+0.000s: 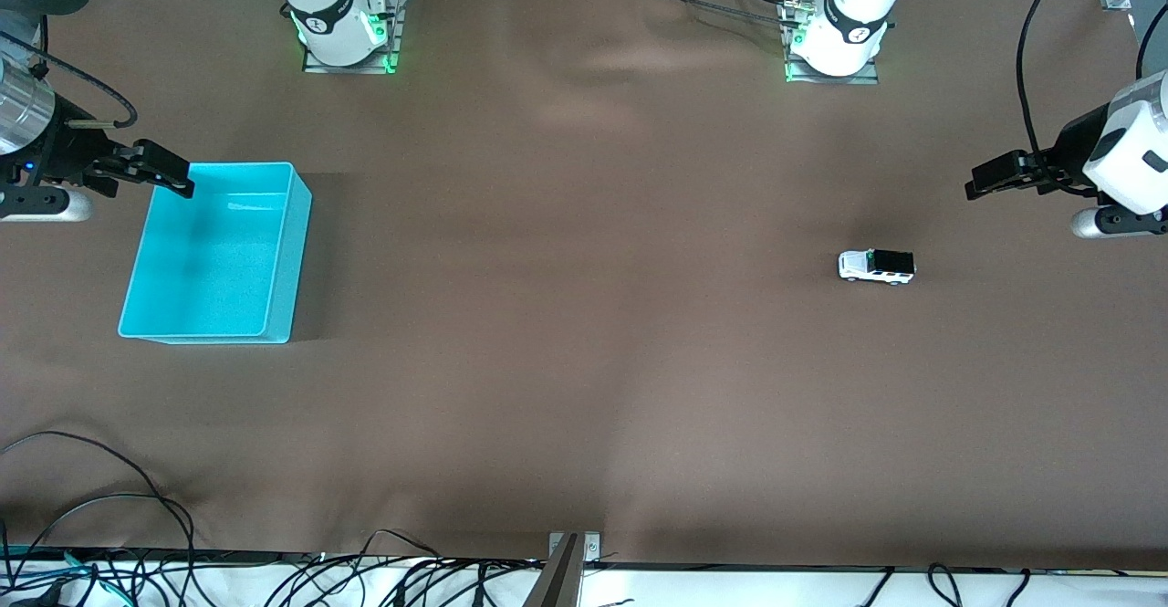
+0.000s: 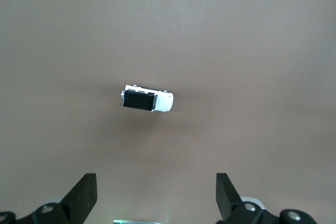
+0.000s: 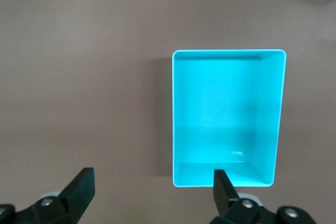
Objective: Wind and store white jeep toy
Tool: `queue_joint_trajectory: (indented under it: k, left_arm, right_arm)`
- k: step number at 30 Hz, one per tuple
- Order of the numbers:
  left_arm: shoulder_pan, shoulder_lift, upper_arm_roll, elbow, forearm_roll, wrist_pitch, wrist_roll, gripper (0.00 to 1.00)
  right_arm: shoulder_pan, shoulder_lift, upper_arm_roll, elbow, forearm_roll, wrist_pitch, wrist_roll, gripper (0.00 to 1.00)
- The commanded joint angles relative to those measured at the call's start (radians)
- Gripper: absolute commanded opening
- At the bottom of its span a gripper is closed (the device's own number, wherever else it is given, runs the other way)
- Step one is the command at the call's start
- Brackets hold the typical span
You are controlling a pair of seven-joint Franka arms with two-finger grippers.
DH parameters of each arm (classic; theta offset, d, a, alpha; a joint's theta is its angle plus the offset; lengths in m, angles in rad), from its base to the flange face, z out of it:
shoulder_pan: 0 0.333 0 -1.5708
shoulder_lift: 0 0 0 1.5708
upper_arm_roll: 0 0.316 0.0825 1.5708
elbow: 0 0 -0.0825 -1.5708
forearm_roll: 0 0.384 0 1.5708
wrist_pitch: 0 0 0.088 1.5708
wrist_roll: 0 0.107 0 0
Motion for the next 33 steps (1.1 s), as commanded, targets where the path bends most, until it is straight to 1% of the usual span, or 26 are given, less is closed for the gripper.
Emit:
queue_joint_trajectory:
  k: [1, 4, 7, 20, 33]
  left_arm:
    - [-0.006, -0.012, 0.000, -0.002, 0.035, 0.001, 0.021, 1.00]
    - [-0.007, -0.013, -0.018, 0.006, 0.084, 0.001, 0.021, 1.00]
    - [0.005, -0.021, -0.043, 0.006, 0.093, -0.002, 0.021, 1.00]
    - [0.008, -0.020, -0.043, -0.005, 0.083, -0.001, 0.021, 1.00]
    - [0.005, -0.013, -0.043, 0.010, 0.078, -0.006, 0.007, 1.00]
  right_arm:
    - [0.002, -0.008, 0.005, 0.011, 0.001, -0.037, -0.005, 1.00]
    - [0.002, -0.018, 0.003, 0.016, 0.001, -0.043, -0.005, 1.00]
    - [0.004, -0.015, 0.003, 0.017, 0.002, -0.045, -0.002, 1.00]
    - [0.002, -0.013, 0.002, 0.022, 0.032, -0.035, 0.006, 1.00]
    - [-0.004, -0.001, -0.005, 0.022, 0.058, -0.029, 0.009, 1.00]
